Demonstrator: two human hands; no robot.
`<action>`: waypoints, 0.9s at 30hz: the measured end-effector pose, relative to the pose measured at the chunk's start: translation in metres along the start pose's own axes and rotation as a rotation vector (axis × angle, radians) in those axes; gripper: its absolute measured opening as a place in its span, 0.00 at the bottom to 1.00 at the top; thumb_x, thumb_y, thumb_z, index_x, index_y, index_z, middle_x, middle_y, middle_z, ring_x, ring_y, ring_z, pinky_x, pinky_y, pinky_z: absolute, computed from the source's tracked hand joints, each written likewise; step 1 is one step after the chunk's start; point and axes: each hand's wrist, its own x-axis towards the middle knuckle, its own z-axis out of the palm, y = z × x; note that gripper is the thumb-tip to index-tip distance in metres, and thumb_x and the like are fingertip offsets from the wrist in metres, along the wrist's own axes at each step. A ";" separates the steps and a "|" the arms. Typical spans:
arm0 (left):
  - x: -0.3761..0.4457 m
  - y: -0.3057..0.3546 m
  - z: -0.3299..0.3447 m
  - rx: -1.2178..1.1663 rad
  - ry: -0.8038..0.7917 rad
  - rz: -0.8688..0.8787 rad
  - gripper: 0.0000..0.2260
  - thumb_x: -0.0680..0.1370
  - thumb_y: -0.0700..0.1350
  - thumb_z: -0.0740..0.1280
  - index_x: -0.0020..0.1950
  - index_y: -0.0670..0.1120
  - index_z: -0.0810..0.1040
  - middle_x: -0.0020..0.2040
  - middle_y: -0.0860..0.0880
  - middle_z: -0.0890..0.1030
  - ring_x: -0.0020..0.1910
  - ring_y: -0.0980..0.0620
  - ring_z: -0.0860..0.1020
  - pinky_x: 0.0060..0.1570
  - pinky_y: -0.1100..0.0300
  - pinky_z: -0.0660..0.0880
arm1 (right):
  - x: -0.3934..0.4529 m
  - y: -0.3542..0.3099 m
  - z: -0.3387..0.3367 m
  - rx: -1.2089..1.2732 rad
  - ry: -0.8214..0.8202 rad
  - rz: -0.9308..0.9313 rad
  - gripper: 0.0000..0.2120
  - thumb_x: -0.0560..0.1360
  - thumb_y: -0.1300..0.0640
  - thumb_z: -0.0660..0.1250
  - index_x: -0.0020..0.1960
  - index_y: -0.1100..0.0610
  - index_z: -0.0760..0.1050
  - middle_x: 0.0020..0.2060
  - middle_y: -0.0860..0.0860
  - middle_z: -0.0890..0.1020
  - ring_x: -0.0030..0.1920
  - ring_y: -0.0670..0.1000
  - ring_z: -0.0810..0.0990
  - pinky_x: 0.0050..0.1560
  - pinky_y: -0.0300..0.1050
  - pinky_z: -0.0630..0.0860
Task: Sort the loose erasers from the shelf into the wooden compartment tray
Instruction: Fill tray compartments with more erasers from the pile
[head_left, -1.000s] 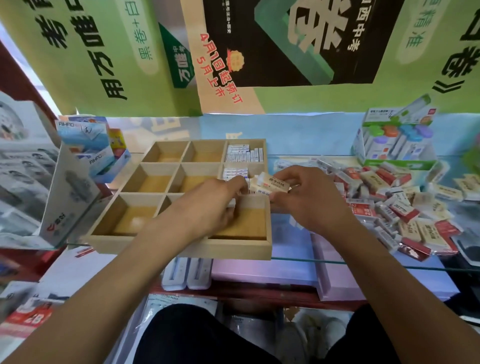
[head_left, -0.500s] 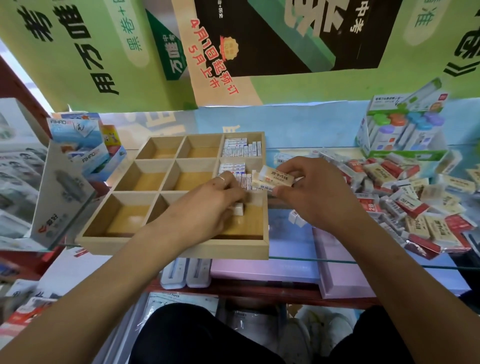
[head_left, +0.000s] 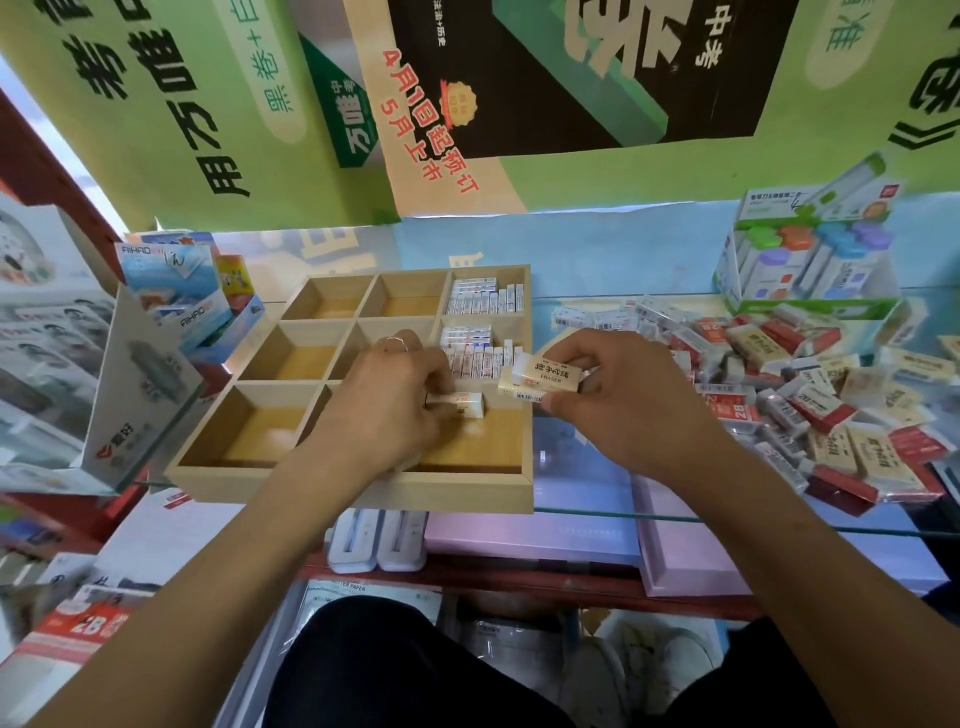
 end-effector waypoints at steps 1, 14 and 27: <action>-0.003 0.003 -0.003 -0.121 0.023 -0.016 0.07 0.70 0.43 0.76 0.42 0.52 0.80 0.41 0.54 0.76 0.42 0.57 0.76 0.47 0.63 0.73 | 0.000 0.000 0.001 0.018 -0.001 0.006 0.10 0.71 0.59 0.73 0.50 0.49 0.79 0.48 0.44 0.82 0.42 0.43 0.79 0.38 0.29 0.69; -0.021 0.034 -0.015 -1.146 -0.004 -0.402 0.08 0.74 0.34 0.70 0.50 0.44 0.79 0.40 0.43 0.85 0.38 0.50 0.84 0.43 0.60 0.81 | -0.002 -0.008 0.013 0.246 -0.030 0.021 0.13 0.68 0.59 0.77 0.49 0.47 0.79 0.46 0.43 0.82 0.44 0.42 0.82 0.45 0.37 0.76; -0.025 0.016 -0.013 -0.270 -0.026 0.119 0.13 0.68 0.39 0.71 0.51 0.50 0.83 0.47 0.51 0.82 0.44 0.57 0.78 0.47 0.68 0.73 | -0.002 -0.001 0.009 0.175 0.019 0.007 0.12 0.70 0.58 0.75 0.49 0.47 0.78 0.48 0.45 0.83 0.41 0.43 0.82 0.47 0.39 0.77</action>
